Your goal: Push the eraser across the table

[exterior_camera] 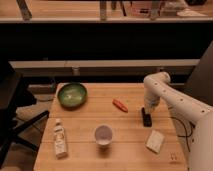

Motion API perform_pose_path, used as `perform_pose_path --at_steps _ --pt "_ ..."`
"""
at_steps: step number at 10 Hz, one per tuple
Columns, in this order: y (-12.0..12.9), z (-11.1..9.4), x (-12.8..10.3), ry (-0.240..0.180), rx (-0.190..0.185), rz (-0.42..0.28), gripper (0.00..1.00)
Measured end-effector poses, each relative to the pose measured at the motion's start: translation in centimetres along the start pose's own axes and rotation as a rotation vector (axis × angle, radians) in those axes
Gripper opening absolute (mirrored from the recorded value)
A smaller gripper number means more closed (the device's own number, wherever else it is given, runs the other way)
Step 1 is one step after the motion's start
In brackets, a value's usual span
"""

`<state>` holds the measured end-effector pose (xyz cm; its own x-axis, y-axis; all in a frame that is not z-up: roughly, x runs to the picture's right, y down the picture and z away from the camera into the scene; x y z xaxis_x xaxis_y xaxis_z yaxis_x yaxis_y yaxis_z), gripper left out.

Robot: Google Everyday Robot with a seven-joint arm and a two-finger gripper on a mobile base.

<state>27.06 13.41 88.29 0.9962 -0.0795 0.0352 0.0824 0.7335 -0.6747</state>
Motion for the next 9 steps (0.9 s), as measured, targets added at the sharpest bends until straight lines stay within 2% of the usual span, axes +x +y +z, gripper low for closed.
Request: perform_pose_path --at_steps 3,9 --pt "-0.2 -0.1 -2.1 0.010 -0.004 -0.029 0.00" --pt "-0.2 -0.3 -3.3 0.015 -0.008 -0.059 0.00"
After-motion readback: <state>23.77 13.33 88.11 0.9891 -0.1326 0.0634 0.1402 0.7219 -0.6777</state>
